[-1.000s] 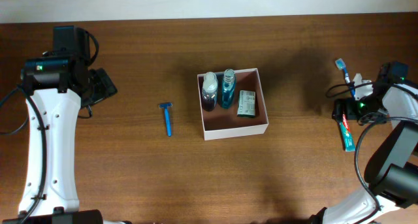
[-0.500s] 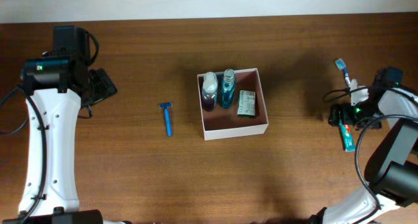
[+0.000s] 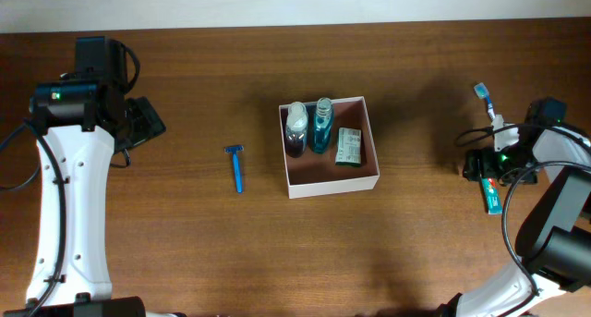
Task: Pack container
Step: 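Lower and close the right gripper on the Colgate tube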
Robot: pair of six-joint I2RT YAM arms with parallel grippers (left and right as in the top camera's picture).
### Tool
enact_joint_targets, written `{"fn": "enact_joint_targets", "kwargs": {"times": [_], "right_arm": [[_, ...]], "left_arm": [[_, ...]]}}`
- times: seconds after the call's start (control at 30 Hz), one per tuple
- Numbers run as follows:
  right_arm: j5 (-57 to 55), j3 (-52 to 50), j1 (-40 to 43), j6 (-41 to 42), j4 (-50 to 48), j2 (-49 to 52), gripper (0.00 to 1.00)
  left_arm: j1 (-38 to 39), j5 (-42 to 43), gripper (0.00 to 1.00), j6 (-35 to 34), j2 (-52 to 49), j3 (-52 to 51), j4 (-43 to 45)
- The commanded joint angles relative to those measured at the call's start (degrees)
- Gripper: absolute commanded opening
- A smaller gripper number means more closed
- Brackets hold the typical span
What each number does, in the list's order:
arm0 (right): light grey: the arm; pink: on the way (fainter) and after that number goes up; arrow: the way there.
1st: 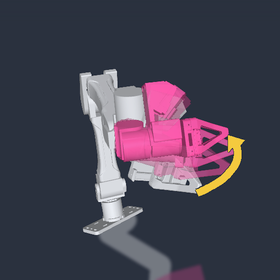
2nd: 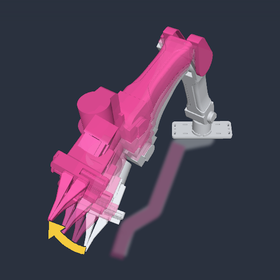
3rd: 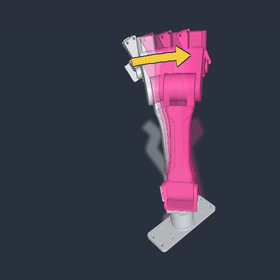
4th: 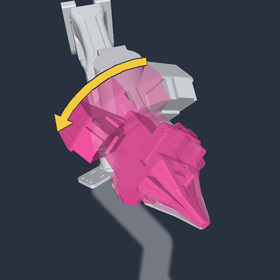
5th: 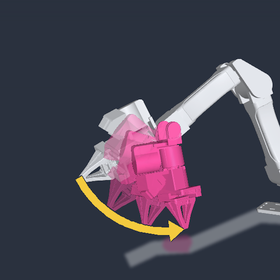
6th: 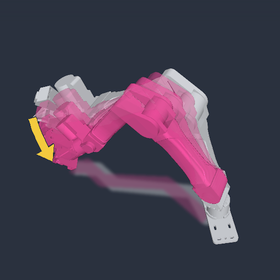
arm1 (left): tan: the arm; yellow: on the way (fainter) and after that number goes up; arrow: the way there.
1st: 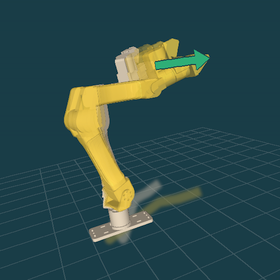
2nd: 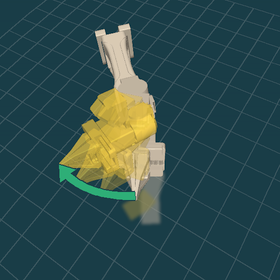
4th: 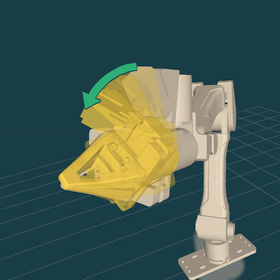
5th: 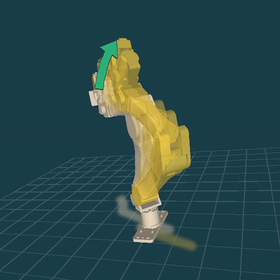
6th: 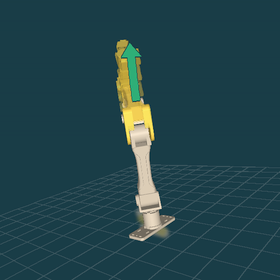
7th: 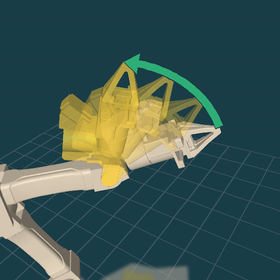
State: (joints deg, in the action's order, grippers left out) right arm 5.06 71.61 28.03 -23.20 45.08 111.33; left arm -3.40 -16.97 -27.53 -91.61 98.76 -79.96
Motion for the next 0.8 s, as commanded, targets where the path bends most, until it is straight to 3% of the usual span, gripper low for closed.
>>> {"fn": "enact_joint_targets", "kwargs": {"times": [0.0, 0.4, 0.47, 0.6, 0.77], "right_arm": [[0.70, -1.07, -0.26, -0.55, -0.11, 2.03, 0.98], [0.50, -1.07, -0.26, -0.57, -0.35, 2.40, 1.00], [0.50, -1.07, -0.26, -0.57, -0.35, 2.40, 0.90], [0.50, -1.07, -0.26, -0.55, -0.33, 2.40, 0.52], [0.52, -1.07, -0.28, -0.33, -0.33, 2.40, 0.30]], "left_arm": [[-0.13, -0.39, 0.99, -0.74, -0.31, -0.17, -0.07], [-0.13, -0.39, 0.99, -0.74, -0.31, -0.17, -0.07], [-0.13, -0.39, 0.99, -0.74, -0.33, -0.17, -0.07], [-0.13, -0.39, 0.99, -0.74, -0.33, -0.17, -0.04], [-0.13, -0.39, 0.99, -0.74, -0.31, -0.17, -0.07]]}}
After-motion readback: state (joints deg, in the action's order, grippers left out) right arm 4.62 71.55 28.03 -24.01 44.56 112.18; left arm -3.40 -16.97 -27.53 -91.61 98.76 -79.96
